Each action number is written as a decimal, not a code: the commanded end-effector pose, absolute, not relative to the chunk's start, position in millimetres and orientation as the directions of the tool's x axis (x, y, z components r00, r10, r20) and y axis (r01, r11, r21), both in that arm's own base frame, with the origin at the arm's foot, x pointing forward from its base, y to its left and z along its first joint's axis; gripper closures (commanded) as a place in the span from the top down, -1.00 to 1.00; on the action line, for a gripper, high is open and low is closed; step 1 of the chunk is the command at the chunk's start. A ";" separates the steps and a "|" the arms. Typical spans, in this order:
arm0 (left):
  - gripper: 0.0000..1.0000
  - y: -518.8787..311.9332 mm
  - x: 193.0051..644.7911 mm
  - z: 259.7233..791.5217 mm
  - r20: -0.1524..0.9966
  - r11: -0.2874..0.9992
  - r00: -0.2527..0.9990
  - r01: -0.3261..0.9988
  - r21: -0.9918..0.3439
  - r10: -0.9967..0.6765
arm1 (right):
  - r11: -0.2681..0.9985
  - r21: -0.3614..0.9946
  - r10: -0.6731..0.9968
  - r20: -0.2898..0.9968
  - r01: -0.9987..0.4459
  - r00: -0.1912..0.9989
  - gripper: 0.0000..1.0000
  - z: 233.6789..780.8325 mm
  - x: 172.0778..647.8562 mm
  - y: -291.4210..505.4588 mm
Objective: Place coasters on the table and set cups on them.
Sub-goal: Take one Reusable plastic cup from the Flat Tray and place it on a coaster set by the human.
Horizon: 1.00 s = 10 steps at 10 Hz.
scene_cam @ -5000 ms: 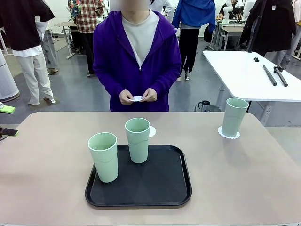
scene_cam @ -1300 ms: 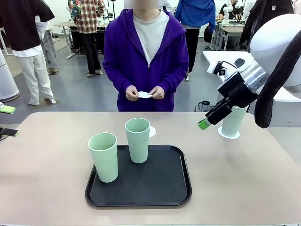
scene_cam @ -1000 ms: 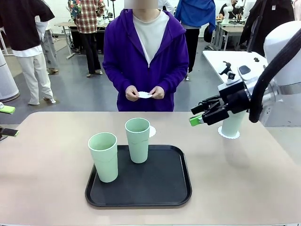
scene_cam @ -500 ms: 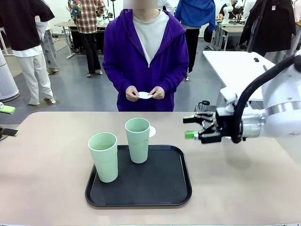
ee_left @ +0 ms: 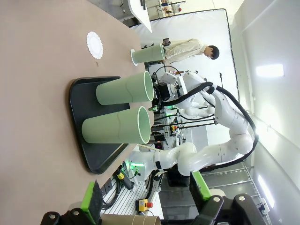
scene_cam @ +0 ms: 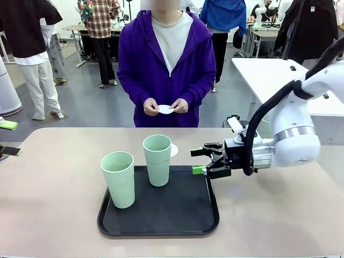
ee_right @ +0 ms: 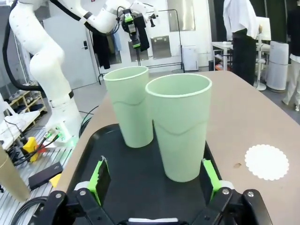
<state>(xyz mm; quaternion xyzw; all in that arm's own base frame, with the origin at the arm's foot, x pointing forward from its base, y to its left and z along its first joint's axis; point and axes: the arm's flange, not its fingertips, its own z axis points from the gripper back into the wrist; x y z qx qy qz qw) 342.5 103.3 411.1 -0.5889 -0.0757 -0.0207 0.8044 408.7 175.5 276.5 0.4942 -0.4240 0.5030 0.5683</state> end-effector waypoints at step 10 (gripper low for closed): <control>1.00 103.2 342.9 412.7 0.164 0.290 0.985 0.140 -0.947 0.060 | -0.008 0.148 0.151 0.978 -0.989 0.145 1.00 264.5 432.3 206.4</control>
